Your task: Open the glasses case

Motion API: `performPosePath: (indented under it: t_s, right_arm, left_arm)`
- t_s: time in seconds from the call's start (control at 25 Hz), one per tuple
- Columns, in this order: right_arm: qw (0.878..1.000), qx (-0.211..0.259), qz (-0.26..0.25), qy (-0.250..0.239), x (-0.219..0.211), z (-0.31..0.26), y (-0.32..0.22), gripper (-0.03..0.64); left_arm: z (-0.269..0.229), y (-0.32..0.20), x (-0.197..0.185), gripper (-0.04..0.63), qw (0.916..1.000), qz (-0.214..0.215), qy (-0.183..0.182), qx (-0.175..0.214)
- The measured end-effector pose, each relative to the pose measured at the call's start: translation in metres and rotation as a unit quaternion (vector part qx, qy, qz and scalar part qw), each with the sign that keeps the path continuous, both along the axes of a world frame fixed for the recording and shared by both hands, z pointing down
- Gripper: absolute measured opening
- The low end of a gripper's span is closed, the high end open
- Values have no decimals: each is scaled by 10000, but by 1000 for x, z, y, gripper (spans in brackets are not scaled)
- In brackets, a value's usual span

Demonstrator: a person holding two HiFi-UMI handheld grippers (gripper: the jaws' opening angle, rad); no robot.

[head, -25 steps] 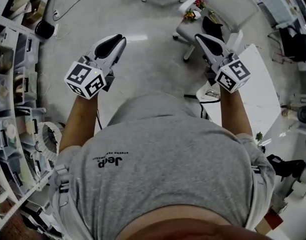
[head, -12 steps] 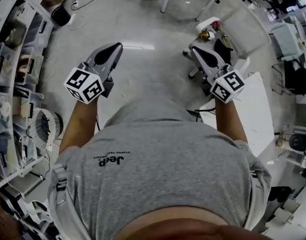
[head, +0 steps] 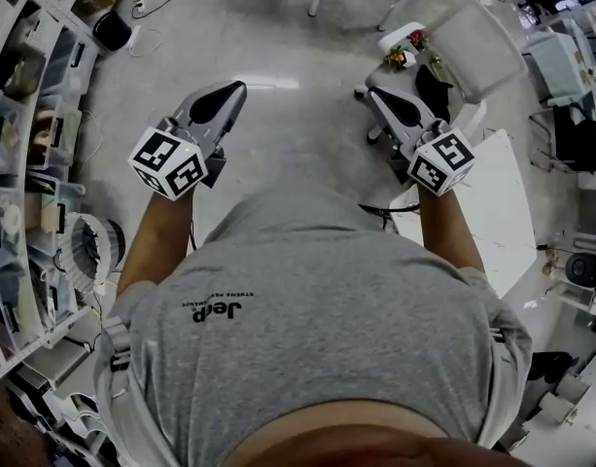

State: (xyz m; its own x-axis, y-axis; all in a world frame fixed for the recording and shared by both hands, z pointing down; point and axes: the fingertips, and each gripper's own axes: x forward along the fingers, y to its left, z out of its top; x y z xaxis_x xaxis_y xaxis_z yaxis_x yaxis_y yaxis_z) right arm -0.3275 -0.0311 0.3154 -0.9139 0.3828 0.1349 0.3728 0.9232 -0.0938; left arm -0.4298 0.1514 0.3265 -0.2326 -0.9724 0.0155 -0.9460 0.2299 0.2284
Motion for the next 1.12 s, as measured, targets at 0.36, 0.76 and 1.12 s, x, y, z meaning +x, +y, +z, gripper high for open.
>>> performPosePath:
  t_s: [0.36, 0.76, 1.12]
  right_arm:
    - [9995, 300, 83, 24, 6, -1, -10, 2]
    - [9994, 349, 65, 40, 8, -1, -15, 2]
    - [9993, 372, 26, 21, 9, 1, -19, 2]
  left_arm:
    - [-2, -13, 4, 57, 9999, 164, -19, -18]
    - [0, -23, 6, 57, 9997, 254, -4, -61]
    - [1, -31, 6, 57, 9997, 259, -11, -17]
